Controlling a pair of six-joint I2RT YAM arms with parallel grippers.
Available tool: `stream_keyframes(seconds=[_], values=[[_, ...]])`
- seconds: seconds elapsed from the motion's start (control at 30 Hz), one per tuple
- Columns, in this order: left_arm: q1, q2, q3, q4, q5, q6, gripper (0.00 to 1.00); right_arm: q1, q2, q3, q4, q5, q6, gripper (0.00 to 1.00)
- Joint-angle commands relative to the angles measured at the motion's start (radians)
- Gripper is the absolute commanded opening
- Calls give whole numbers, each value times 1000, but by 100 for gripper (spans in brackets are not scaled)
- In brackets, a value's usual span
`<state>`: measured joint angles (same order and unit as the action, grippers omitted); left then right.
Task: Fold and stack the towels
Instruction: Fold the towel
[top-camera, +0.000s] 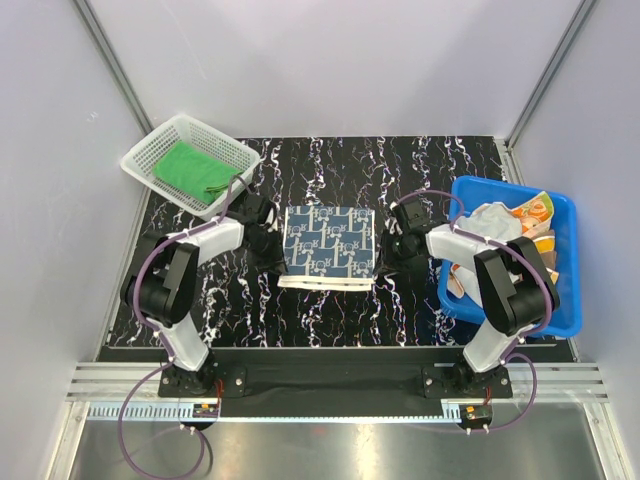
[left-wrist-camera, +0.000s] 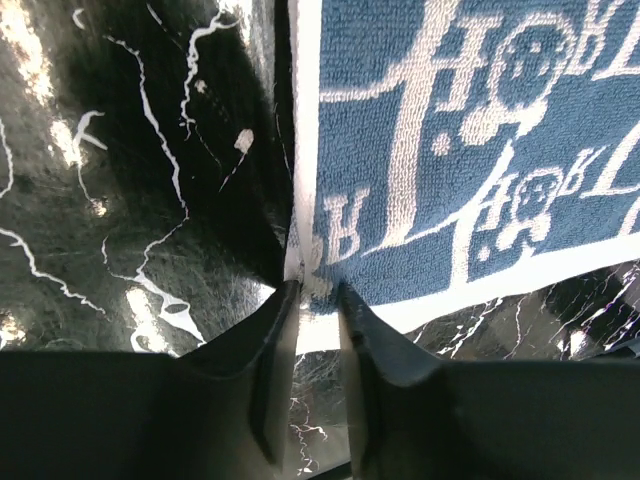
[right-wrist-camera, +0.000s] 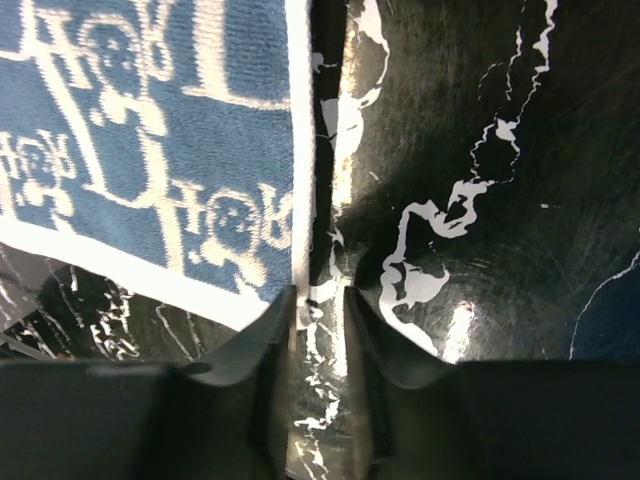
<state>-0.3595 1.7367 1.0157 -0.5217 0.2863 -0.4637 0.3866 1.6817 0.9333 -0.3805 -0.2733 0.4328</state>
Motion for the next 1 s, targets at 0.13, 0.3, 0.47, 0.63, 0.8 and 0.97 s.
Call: stream_keyframes(seconds=[0.13, 0.3, 0.47, 0.63, 0.8, 0.97], values=[[-27, -29, 7, -4, -85, -1, 18, 18, 7, -28, 57, 43, -17, 13], [-41, -55, 27, -58, -130, -1, 16, 20, 7, -31, 64, 36, -17, 5], [-41, -94, 37, -86, -168, -1, 31, 21, -31, -33, 52, 45, 0, 18], [-41, -88, 31, -66, -131, -4, 30, 23, -76, -21, 40, 56, 21, 27], [-42, -59, 3, -26, -93, -12, 20, 38, -50, -16, 54, 43, 20, 31], [-42, -49, -20, -11, -88, -10, 12, 61, -5, -30, 84, 42, 21, 32]])
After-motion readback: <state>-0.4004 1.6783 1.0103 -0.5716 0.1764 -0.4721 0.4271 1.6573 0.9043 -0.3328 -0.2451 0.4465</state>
